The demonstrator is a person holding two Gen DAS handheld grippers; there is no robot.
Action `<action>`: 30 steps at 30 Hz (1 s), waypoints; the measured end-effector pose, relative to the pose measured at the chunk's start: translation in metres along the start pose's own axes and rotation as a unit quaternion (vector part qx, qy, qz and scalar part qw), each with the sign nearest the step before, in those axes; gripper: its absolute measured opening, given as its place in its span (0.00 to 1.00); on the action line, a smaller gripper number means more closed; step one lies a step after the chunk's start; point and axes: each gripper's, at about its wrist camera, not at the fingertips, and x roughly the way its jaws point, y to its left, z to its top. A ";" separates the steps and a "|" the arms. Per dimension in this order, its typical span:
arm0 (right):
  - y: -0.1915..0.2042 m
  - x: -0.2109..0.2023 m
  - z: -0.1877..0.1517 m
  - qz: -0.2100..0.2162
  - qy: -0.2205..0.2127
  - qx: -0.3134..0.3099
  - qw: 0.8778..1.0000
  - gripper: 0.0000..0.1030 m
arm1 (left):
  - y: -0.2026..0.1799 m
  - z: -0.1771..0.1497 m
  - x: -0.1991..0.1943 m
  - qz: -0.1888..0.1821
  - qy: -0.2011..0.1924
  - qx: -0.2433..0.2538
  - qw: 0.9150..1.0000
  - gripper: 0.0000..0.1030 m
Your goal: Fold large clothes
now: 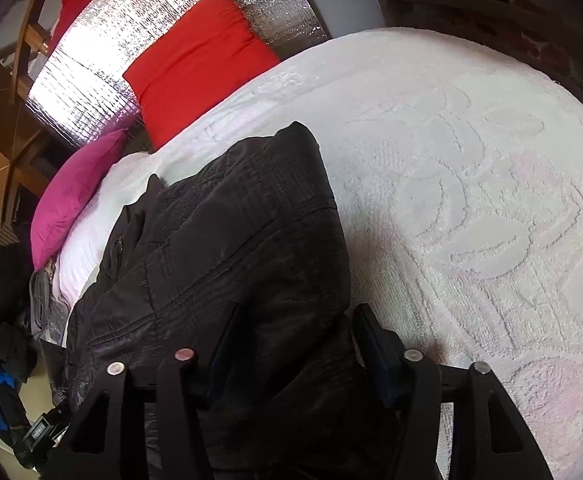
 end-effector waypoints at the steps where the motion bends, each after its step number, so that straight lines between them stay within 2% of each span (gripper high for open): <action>1: 0.001 0.000 0.000 0.000 -0.001 -0.001 1.000 0.51 | 0.000 0.000 0.000 0.005 0.001 -0.001 1.000 0.41; 2: 0.002 -0.001 0.000 -0.001 -0.003 -0.003 1.000 0.49 | 0.001 0.000 -0.003 0.008 -0.002 -0.002 1.000 0.39; 4: 0.003 -0.002 0.001 -0.003 -0.008 -0.006 1.000 0.43 | 0.003 0.000 -0.007 0.008 -0.011 -0.003 1.000 0.26; 6: 0.003 -0.005 0.002 -0.005 -0.012 -0.009 1.000 0.41 | -0.001 0.001 -0.013 0.008 -0.025 -0.002 1.000 0.21; 10: 0.005 -0.005 0.001 -0.008 -0.016 -0.015 1.000 0.39 | -0.006 0.003 -0.026 0.001 -0.043 0.008 0.999 0.19; 14: 0.006 -0.001 0.002 -0.009 -0.012 -0.016 1.000 0.40 | 0.000 0.004 -0.009 0.016 -0.012 -0.006 1.000 0.22; 16: 0.008 -0.003 0.002 -0.010 -0.018 -0.023 1.000 0.36 | 0.003 0.004 -0.006 0.012 -0.010 -0.020 1.000 0.20; 18: 0.014 -0.007 0.001 -0.013 -0.030 -0.030 0.999 0.32 | 0.005 0.005 -0.014 0.003 -0.025 -0.029 0.999 0.14; 22: 0.023 -0.021 0.000 -0.008 -0.061 -0.044 0.997 0.26 | -0.004 0.004 -0.042 0.016 -0.081 -0.006 0.997 0.11; 24: 0.026 -0.023 -0.001 -0.013 -0.068 -0.049 0.996 0.26 | -0.008 0.006 -0.049 0.028 -0.094 0.005 0.995 0.10; 28: 0.024 -0.012 -0.002 -0.032 -0.054 -0.048 0.997 0.25 | -0.004 0.009 -0.051 0.060 -0.100 0.002 0.993 0.06; 29: 0.025 -0.011 -0.001 -0.033 -0.050 -0.050 0.997 0.25 | -0.004 0.010 -0.049 0.075 -0.099 0.004 0.992 0.04; 30: 0.025 -0.009 -0.002 -0.037 -0.047 -0.052 0.997 0.25 | -0.002 0.010 -0.047 0.110 -0.099 0.006 0.989 0.02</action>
